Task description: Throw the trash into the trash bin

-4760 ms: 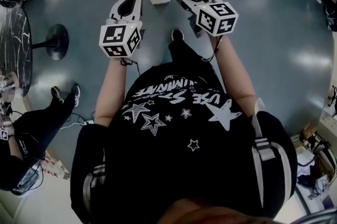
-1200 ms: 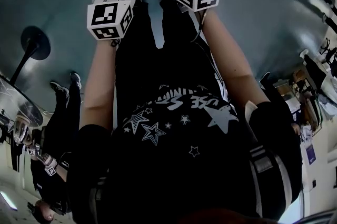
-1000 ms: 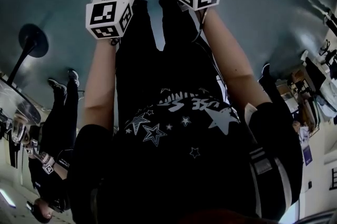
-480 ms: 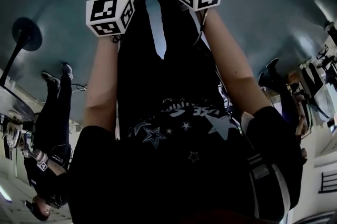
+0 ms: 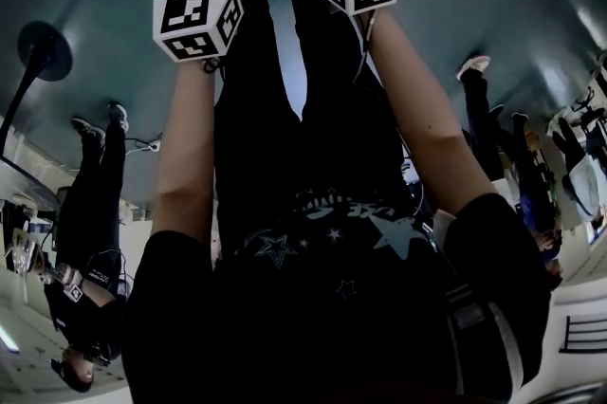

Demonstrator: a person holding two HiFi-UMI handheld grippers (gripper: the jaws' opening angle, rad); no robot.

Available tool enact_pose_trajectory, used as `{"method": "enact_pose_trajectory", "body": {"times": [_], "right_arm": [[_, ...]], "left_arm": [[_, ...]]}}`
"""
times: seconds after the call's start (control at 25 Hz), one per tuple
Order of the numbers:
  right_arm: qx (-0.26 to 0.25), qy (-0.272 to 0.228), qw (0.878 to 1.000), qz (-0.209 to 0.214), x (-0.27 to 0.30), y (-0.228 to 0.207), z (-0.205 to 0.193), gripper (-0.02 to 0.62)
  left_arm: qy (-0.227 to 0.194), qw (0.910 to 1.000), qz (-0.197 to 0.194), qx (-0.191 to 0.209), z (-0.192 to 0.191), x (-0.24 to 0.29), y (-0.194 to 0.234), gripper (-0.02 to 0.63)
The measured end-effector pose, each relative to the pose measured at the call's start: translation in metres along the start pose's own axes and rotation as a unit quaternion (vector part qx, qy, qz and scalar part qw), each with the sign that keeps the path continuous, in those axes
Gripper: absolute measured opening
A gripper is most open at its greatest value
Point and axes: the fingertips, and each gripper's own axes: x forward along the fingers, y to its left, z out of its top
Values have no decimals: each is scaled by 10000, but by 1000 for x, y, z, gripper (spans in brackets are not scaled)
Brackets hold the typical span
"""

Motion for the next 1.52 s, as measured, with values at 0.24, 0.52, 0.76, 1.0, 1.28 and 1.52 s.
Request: {"method": "enact_pose_trajectory", "body": {"times": [0.24, 0.52, 0.76, 1.0, 1.28, 1.52], "right_arm": [[48, 141, 9999, 65, 26, 1, -17, 331], [108, 227, 9997, 47, 37, -21, -28, 331], [153, 256, 9995, 36, 52, -33, -40, 331], [94, 469, 9989, -6, 68, -44, -54, 331], [-166, 813, 9965, 62, 82, -45, -73, 331], [-20, 1103, 9938, 133, 85, -45, -87, 331]], "left_arm": [[131, 9999, -4, -57, -22, 11, 14, 11], [327, 9994, 66, -54, -41, 32, 17, 11], [408, 9991, 109, -75, -59, 48, 26, 11], [573, 9982, 146, -126, -77, 61, 33, 11], [738, 9971, 133, -142, -93, 67, 37, 11], [737, 9968, 245, -214, -92, 66, 45, 11]]}}
